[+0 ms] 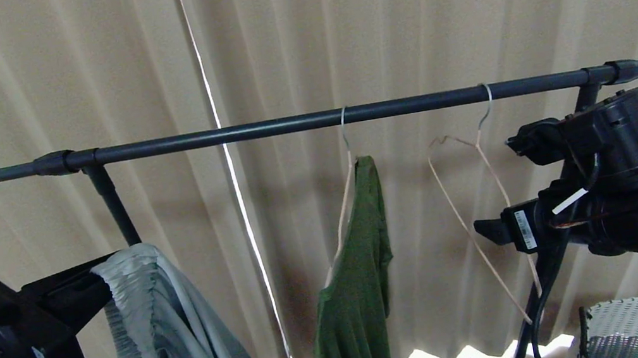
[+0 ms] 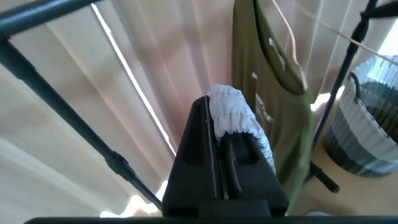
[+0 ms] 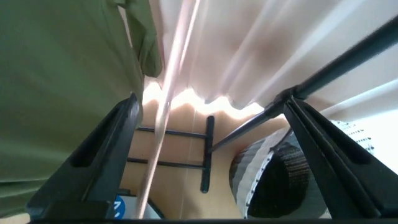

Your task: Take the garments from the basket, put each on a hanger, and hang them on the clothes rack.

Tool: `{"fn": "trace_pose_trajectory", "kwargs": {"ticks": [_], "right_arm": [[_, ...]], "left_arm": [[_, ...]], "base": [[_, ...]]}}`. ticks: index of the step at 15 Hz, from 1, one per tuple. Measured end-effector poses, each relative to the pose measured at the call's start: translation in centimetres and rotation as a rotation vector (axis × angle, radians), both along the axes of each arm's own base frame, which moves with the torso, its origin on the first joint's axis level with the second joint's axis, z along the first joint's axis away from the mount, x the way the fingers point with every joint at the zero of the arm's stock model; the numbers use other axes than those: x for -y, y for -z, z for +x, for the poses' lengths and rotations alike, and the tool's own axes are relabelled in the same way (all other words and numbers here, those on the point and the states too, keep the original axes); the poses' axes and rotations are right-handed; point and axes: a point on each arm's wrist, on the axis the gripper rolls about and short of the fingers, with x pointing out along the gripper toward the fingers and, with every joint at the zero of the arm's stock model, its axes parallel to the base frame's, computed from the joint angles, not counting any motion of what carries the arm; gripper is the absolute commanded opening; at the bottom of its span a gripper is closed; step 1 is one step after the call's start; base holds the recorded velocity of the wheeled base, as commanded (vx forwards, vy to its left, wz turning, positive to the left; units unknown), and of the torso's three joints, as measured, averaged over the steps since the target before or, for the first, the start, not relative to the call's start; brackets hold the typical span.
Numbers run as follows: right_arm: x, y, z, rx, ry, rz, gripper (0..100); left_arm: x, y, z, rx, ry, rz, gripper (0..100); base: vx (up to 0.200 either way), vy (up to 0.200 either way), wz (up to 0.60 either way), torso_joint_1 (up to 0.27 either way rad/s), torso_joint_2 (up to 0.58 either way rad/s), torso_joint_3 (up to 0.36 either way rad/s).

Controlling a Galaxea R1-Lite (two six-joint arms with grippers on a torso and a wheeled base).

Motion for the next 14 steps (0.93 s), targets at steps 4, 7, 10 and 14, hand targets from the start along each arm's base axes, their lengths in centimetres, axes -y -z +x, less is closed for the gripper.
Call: {"fn": "trace_pose_trajectory", "kwargs": {"ticks": [4, 7, 10, 14], "right_arm": [[-0.13, 0.22, 0.21, -0.006, 0.035, 0.048, 100], [-0.18, 0.34, 0.29, -0.01, 0.036, 0.05, 0], [-0.2, 0.38, 0.34, -0.011, 0.036, 0.049, 0], [-0.05, 0.03, 0.11, -0.001, 0.035, 0.052, 0]], "left_arm": [[0.01, 0.3, 0.02, 0.017, 0.0, -0.008, 0], [0.01, 0.27, 0.01, 0.019, 0.001, -0.007, 0], [0.0, 0.22, 0.02, 0.02, 0.0, -0.008, 0], [-0.06, 0.24, 0.01, 0.023, -0.003, -0.004, 0]], "base": [[0.0, 0.0, 0.0, 0.0, 0.0, 0.0], [0.0, 0.0, 0.0, 0.0, 0.0, 0.0], [0.0, 0.0, 0.0, 0.0, 0.0, 0.0], [0.0, 0.0, 0.0, 0.0, 0.0, 0.0]]}}
